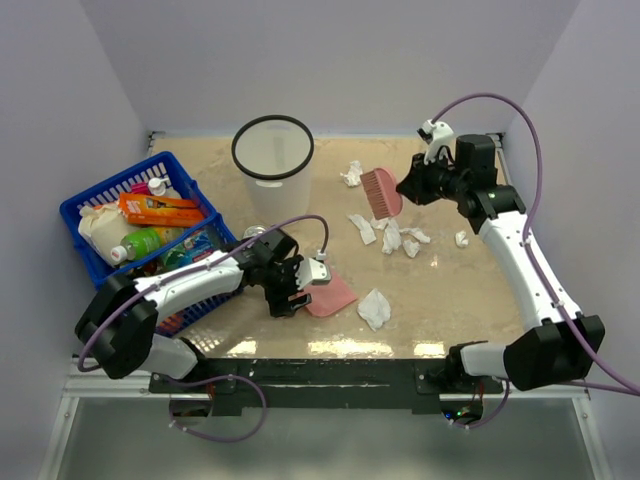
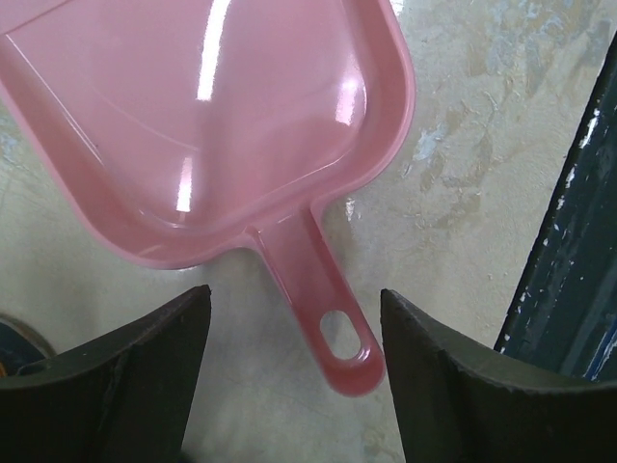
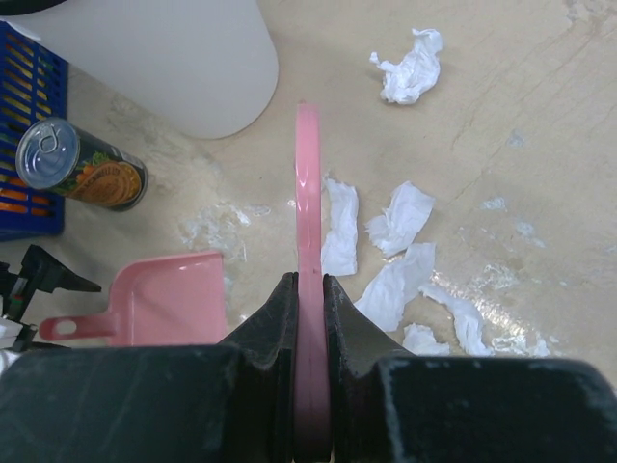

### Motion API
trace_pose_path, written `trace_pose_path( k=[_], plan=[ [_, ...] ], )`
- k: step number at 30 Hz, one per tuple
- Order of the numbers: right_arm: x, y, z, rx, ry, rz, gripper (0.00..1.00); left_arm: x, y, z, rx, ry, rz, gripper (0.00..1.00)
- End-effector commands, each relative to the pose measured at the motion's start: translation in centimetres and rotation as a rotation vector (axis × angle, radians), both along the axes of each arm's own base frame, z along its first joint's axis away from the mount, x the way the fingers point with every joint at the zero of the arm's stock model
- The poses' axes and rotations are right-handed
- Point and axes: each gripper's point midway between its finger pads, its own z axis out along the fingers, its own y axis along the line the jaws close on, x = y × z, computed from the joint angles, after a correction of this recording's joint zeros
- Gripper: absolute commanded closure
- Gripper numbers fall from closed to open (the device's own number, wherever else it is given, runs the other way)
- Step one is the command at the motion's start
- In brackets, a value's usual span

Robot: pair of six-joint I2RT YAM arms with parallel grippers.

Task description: Sweep away the paper scraps from the table

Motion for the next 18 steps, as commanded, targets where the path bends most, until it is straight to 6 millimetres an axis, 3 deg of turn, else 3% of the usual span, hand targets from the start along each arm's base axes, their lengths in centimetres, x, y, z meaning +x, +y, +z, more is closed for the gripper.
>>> trace_pose_path(
  k=[1,8,18],
  plan=[
    [0.2,0.0,1.7,0.031,-0.059,-0.021,1.0,0.6,-0.9,-0.6,-0.016,-0.003,0.025,0.27],
    [0.2,-0.6,1.6,0.01,-0.082,-0.039,1.0,1.4,-0.5,-1.1,0.014,-0.039,0.085,0.34],
    [-1.7,-1.7,0.9,-0.08,-0.09,-0.018,1.0,1.2,0.5,-3.0,0.082,-0.017,0.072,0.42]
  ],
)
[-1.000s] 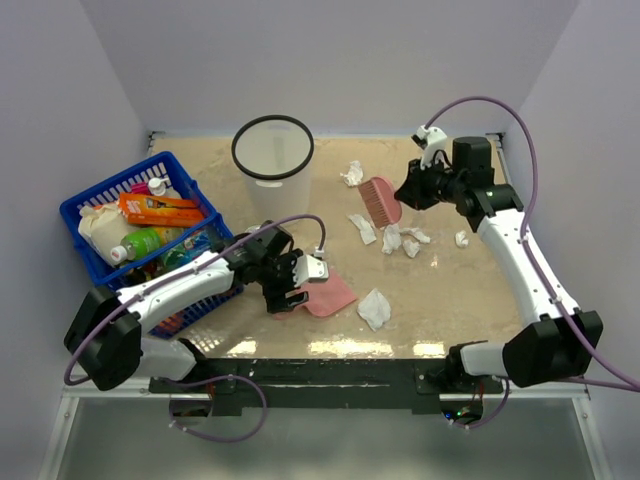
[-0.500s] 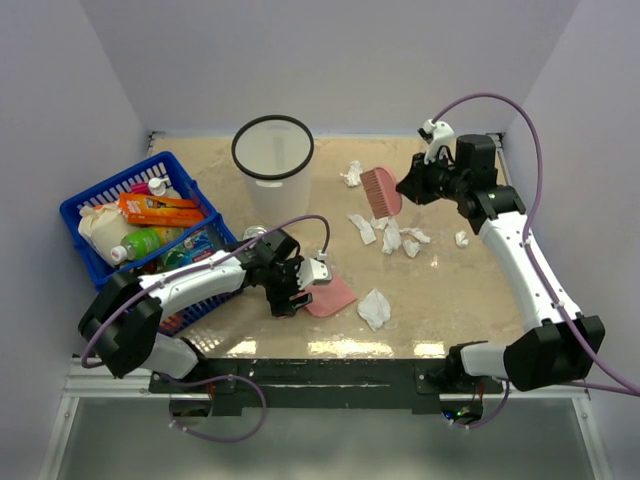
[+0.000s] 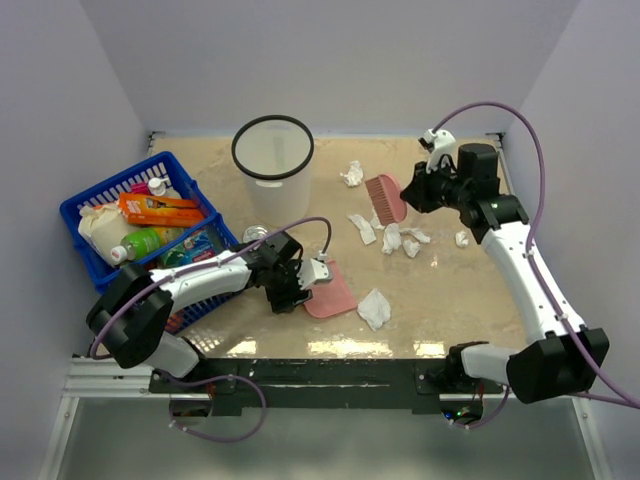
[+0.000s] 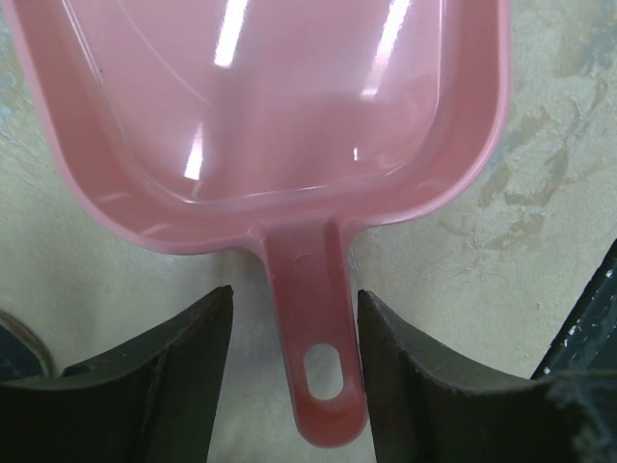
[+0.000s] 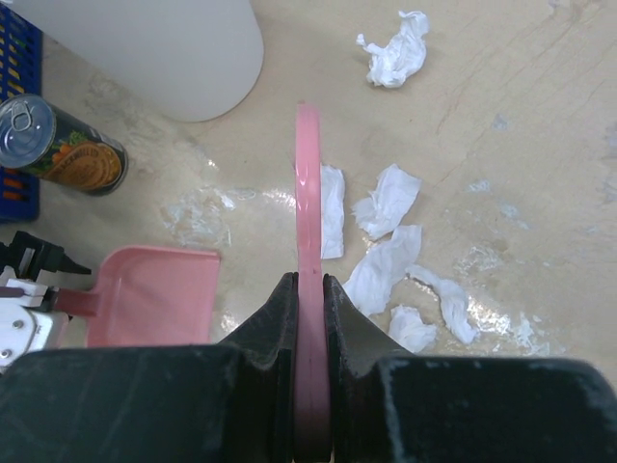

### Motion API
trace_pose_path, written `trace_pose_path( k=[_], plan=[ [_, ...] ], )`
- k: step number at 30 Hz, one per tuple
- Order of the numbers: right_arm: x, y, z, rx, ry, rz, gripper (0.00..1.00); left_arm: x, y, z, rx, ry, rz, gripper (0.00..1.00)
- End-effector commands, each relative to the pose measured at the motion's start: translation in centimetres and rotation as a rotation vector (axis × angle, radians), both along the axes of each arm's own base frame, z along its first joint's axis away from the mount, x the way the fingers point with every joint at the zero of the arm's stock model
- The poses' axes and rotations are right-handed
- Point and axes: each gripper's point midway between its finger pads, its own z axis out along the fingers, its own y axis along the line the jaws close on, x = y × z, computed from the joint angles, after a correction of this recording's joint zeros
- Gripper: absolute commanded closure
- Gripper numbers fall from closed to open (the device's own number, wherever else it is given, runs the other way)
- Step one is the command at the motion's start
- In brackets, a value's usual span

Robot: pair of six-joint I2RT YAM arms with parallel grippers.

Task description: Sweep away the paper scraps from the table

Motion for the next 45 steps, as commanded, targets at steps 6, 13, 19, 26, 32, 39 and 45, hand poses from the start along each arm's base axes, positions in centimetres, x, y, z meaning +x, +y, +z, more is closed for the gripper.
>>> trace_pose_path(
  k=[6,13,19,26,32,39,45],
  plan=[
    [-2.2,-1.8,1.3,-0.127,-0.078,0.029,1.0,0.1,0.0,-0.6,0.004,-0.011,-0.009,0.44],
    [-4.0,-2.4,-0.1,-0.166,-0.041,0.046,1.0,0.4,-0.5,-0.6,-0.01,-0.024,-0.023,0.49],
    [-4.3,-2.1,-0.5,-0.145,-0.021,0.045,1.0,0.4,-0.3,-1.0,0.0,-0.025,-0.029,0.52],
    [-4.4,-2.2,-0.4,-0.146,-0.023,0.044,1.0,0.2,0.1,-1.5,0.023,-0.01,-0.014,0.62],
    [-6.1,-3.3,-0.8,-0.253,-0.012,0.101,1.0,0.3,0.8,0.4,0.036,-0.046,-0.015,0.76],
    [-10.9,-4.0,-4.2,-0.398,0.091,0.339,1.0,-1.5,2.3,2.1,0.056,-0.045,-0.134,1.0],
    [-13.2,-2.9,-6.8,-0.402,0.165,0.528,1.0,-2.9,3.4,1.8,0.13,0.036,-0.24,1.0]
  ],
)
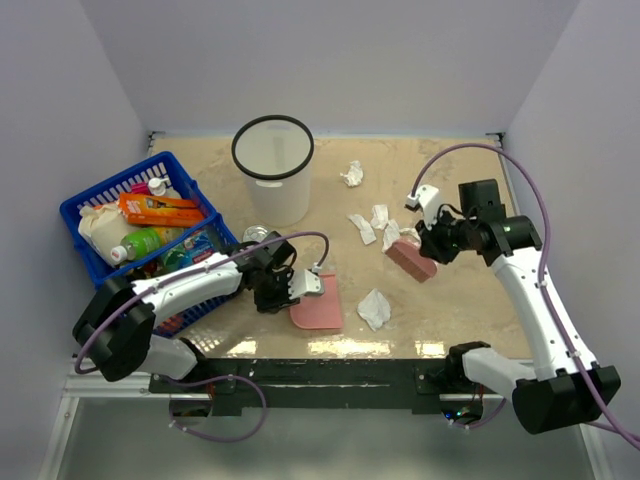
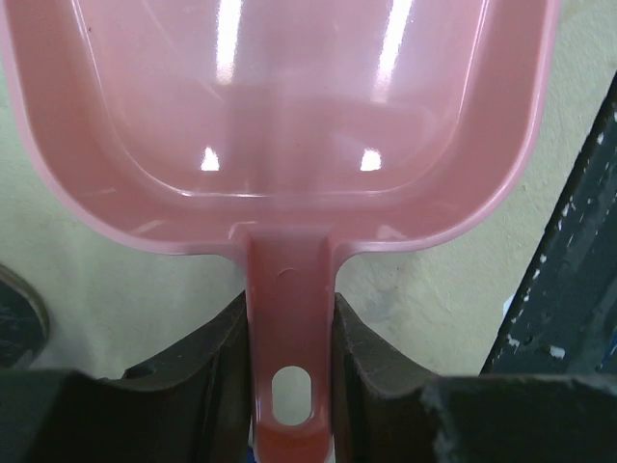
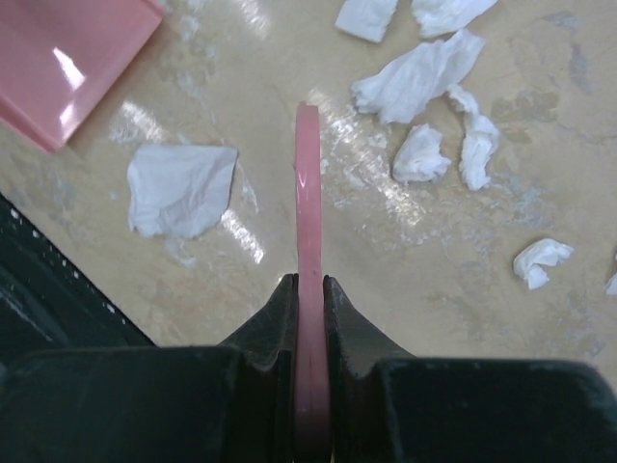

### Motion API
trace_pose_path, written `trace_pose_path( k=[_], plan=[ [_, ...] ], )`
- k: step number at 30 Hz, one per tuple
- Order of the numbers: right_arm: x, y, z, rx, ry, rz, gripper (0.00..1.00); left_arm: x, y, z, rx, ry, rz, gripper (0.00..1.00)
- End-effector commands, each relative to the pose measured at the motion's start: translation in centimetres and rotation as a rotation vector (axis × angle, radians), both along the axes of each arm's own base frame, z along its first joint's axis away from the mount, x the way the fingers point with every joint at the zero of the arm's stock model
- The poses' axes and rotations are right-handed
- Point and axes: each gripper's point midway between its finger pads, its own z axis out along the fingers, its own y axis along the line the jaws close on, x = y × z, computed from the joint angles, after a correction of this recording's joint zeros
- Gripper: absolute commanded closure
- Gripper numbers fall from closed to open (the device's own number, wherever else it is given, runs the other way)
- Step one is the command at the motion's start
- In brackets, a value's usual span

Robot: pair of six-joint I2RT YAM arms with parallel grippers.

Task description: Sweep away the paper scraps from the table

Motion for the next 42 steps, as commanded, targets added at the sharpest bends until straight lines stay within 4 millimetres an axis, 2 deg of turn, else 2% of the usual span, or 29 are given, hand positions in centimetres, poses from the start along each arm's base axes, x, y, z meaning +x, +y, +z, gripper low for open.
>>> trace_pose_path(
  k=[1,4,9,11,16,18,20,23,24,26,28,33,34,36,37,41,42],
  plan=[
    [-3.0,1.3,-1.6,-0.005,0.079,0.238,1.0,-1.3,0.5,0.3,0.056,0.063,-0.113,1.0],
    [-3.2,1.7,-2.9,-0.02,0.142,0.278,1.0,-1.3,0.6,-0.1,0.073,0.062,-0.111,1.0],
    [-5.6,3.1,-4.4,-0.037,0.251,0.464,1.0,-1.0,0.2,-0.5,0.063,0.049,-0.097,1.0],
    [-5.3,3.2,-5.1,-0.082,0.242,0.482,1.0,-0.8,-0.2,-0.7,0.067,0.053,-0.089,1.0],
    [-6.2,5.4,-6.8,-0.097,0.256,0.578,1.0,-0.1,-1.6,-0.8,0.042,0.057,-0.081,1.0],
    [-6.2,7.1,-7.0,-0.052,0.262,0.589,1.0,0.3,-2.0,-0.8,0.037,0.055,-0.074,1.0],
    [-5.8,9.2,-6.9,0.033,0.285,0.575,1.0,0.4,-2.3,-1.1,0.04,0.069,-0.071,1.0],
    [-4.4,11.9,-5.4,0.164,0.312,0.494,1.0,0.4,-2.9,-1.4,0.023,0.089,-0.078,1.0],
    [-4.1,13.0,-4.2,0.227,0.31,0.495,1.0,0.5,-3.3,-1.3,0.014,0.085,-0.083,1.0],
    [-4.1,13.8,-3.2,0.279,0.319,0.496,1.0,0.7,-3.5,-1.2,0.006,0.085,-0.08,1.0],
    [-4.3,13.7,-2.7,0.282,0.318,0.51,1.0,1.0,-3.9,-1.0,-0.005,0.08,-0.075,1.0],
    [-5.1,11.6,-1.8,0.193,0.223,0.54,1.0,0.9,-4.0,-0.7,-0.014,0.077,-0.055,1.0],
    [-5.4,11.2,-1.0,0.183,0.171,0.545,1.0,0.9,-3.9,-0.6,-0.019,0.072,-0.051,1.0],
    [-5.3,10.6,-1.1,0.166,0.133,0.528,1.0,0.9,-4.0,-0.6,-0.029,0.066,-0.043,1.0],
    [-5.3,10.2,-0.7,0.148,0.1,0.517,1.0,1.0,-4.1,-0.5,-0.033,0.061,-0.039,1.0],
    [-4.2,7.6,-1.7,0.013,0.103,0.4,1.0,1.2,-4.3,-0.3,-0.033,0.07,-0.002,1.0],
    [-3.5,7.4,-1.2,0.006,0.086,0.356,1.0,1.4,-4.4,-0.1,-0.03,0.071,0.013,1.0]
  ],
)
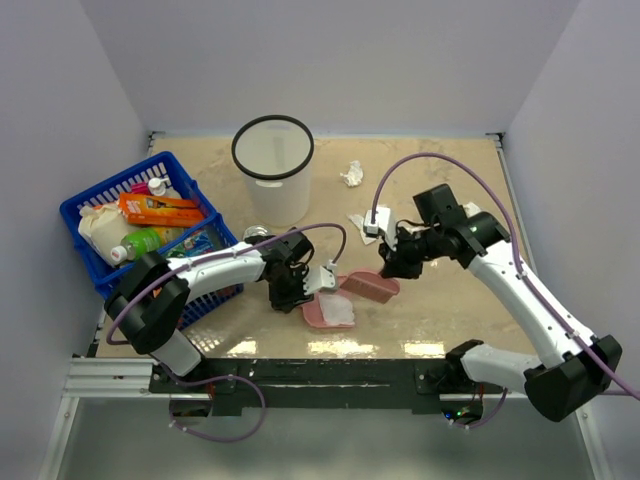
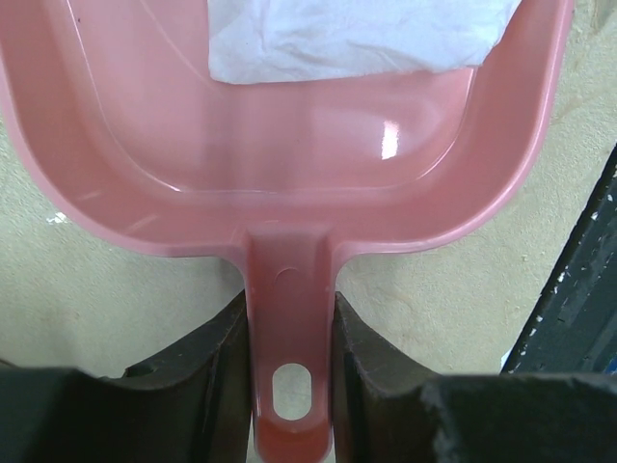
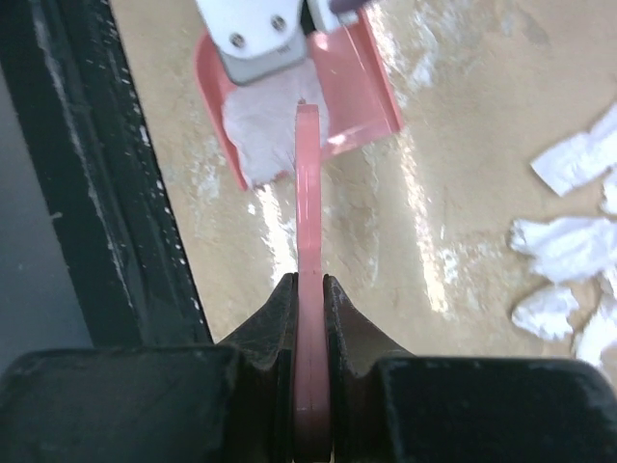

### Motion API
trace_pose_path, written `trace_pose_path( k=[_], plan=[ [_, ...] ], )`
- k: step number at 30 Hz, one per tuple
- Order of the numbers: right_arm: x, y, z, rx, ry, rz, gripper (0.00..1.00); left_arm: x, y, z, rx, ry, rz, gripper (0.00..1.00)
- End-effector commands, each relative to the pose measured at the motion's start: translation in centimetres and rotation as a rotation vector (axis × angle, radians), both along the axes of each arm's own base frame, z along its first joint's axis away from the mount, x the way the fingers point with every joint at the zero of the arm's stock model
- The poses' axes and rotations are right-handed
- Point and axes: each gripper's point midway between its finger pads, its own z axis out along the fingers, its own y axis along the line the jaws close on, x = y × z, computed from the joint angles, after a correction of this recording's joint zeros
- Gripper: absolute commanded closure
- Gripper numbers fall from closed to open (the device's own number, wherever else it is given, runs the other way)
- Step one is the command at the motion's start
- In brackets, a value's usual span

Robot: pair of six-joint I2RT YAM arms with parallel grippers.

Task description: Sweep away the paper scraps from the table

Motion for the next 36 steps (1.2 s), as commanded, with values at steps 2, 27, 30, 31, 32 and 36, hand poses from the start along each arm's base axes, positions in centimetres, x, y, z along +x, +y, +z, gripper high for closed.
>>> trace_pose_path(
  k=[2,27,30,31,32,36],
  plan=[
    [3.1,-2.6,0.3,-0.111,-0.058,-0.234,1.0,1.6,-2.0,2.3,-0.06,-0.04,0.074,1.0],
    [28.4,-4.5,4.6,-0.146,-0.589,-0.92,1.0,9.1,-3.5,3.0,0.073,-0.214,0.28,1.0],
    [29.5,-4.1,3.0,-0.159,-0.583,-0.916,1.0,10.1,-2.7,2.6,0.119,-0.267,0.306,1.0],
    [29.6,-4.0,2.6,-0.164,-0.579,-0.914,1.0,10.4,-2.6,2.6,0.122,-0.277,0.323,1.0],
    [29.7,-4.0,1.8,-0.178,-0.567,-0.91,1.0,10.6,-2.6,2.6,0.123,-0.288,0.331,1.0],
    [28.5,-2.0,-1.1,-0.146,-0.451,-0.814,1.0,11.4,-2.8,2.3,0.138,-0.306,0.34,1.0]
  ],
)
